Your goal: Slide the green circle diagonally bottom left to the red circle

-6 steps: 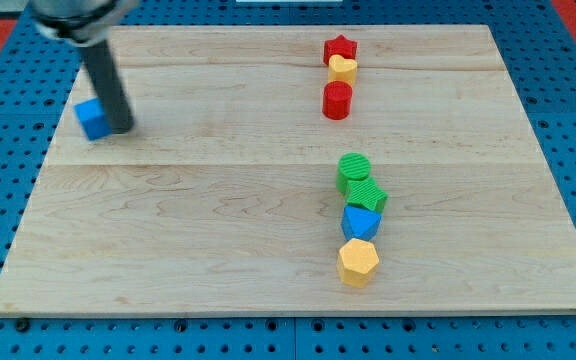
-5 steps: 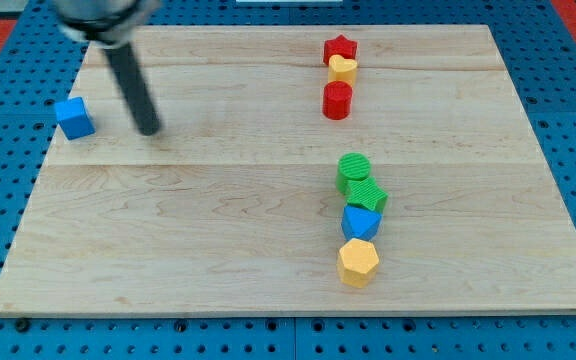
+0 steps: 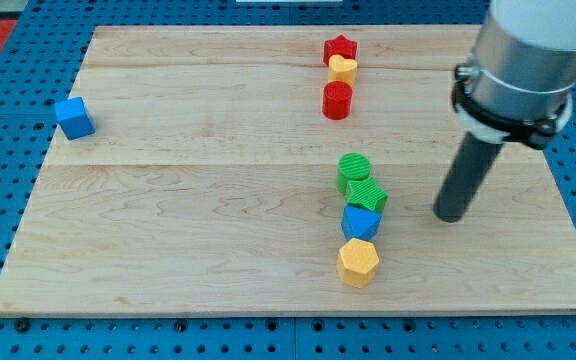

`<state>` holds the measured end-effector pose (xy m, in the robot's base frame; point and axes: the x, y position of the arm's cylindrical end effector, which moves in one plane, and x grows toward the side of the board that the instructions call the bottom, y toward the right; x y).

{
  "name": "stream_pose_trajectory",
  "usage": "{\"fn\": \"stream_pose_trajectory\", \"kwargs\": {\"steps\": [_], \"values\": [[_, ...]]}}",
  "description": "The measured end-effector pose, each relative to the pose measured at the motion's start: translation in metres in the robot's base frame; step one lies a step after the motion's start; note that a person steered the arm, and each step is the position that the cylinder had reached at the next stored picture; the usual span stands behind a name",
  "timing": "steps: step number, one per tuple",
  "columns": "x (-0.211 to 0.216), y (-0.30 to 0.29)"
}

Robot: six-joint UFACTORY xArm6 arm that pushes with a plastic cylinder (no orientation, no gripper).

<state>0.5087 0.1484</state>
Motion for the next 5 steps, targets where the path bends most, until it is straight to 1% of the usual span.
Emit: {"fn": "stream_pose_trajectory", "kwargs": {"steps": [1,2,3,5], "values": [[-0.032,-0.011],[-0.051,-0.034],[-0.051,-0.037],[-0.038,-0.036]]}}
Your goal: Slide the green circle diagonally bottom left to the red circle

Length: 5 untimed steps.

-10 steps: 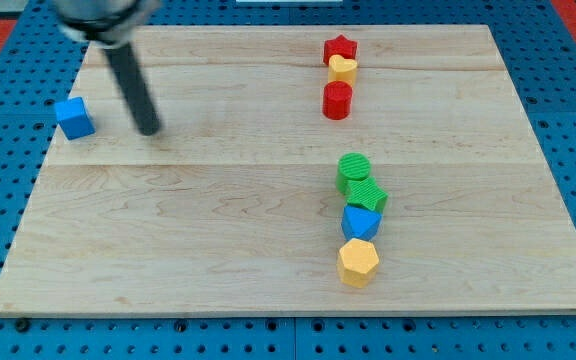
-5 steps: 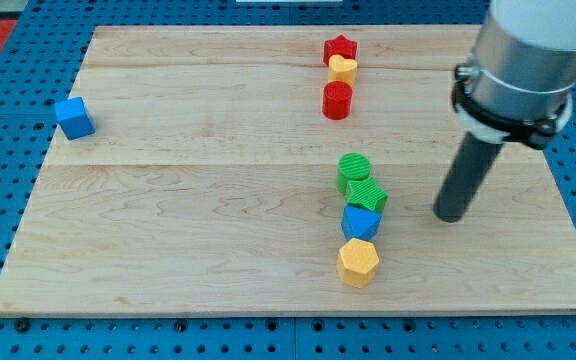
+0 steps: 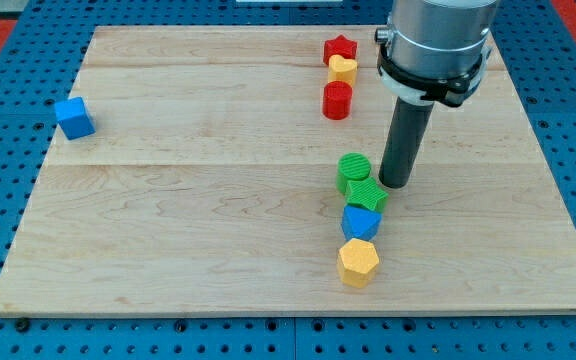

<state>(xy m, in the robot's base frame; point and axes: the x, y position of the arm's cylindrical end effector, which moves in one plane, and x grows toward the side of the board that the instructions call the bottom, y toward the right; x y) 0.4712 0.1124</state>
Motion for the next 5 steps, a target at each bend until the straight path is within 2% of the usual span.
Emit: {"fn": "stream_pose_trajectory", "kwargs": {"steps": [1,2,4,5], "values": [[0.0,0.001],[0.004,0.045],[-0.014,-0.129],[-0.031,-0.187]]}}
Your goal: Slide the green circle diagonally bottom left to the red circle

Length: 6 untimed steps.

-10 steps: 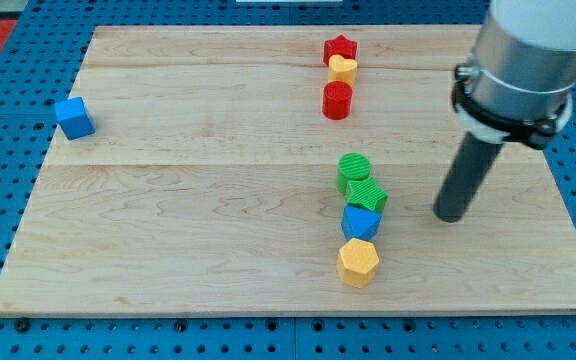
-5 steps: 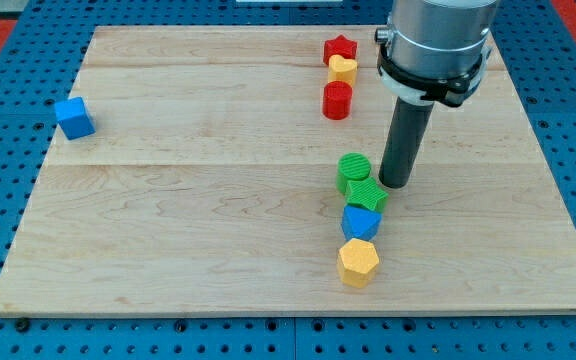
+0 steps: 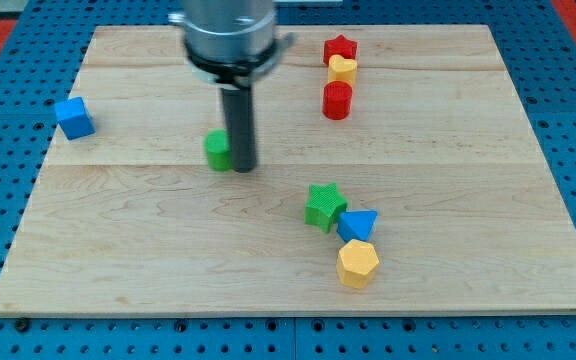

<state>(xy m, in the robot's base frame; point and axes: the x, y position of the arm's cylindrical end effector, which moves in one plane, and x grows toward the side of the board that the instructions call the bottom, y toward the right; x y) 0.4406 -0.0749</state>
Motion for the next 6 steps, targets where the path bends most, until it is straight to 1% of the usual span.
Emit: {"fn": "stream_pose_trajectory", "kwargs": {"steps": [1,2,3,4,5,6], "values": [[-0.001,0.02],[-0.001,0.063],[-0.007,0.07],[-0.027,0.003],[-0.028,-0.093],[-0.011,-0.042]]}}
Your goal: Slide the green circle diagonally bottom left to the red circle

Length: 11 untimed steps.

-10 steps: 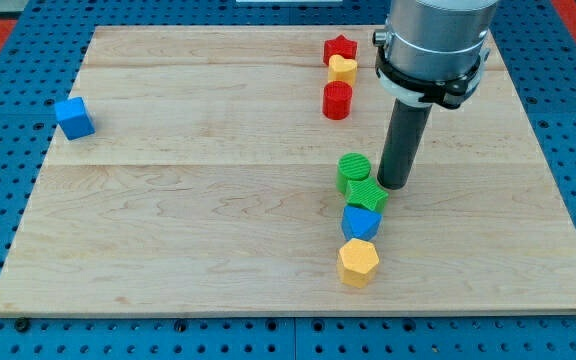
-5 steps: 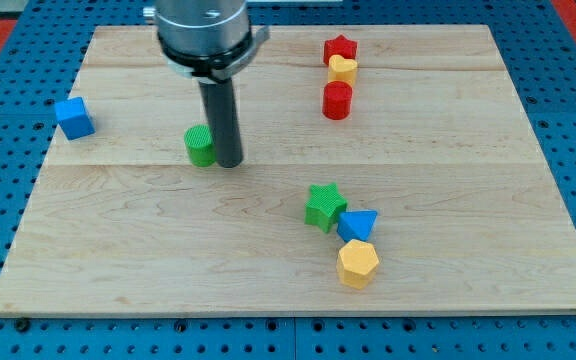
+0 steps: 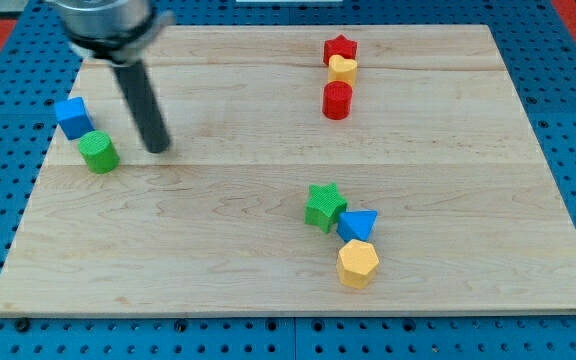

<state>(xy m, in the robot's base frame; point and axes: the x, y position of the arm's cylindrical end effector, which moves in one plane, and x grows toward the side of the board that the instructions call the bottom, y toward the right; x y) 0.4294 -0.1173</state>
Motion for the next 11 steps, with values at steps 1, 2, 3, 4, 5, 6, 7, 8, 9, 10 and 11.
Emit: {"fn": "stream_pose_trajectory", "kwargs": {"steps": [1,2,3,4,5,6,7,8,9,10,11], "values": [[0.061,-0.034],[0.048,-0.078],[0.016,-0.08],[0.016,-0.074],[0.03,-0.109],[-0.015,-0.169],[-0.012,-0.126],[-0.001,-0.103],[0.004,-0.139],[0.02,-0.093],[-0.016,-0.085]]}}
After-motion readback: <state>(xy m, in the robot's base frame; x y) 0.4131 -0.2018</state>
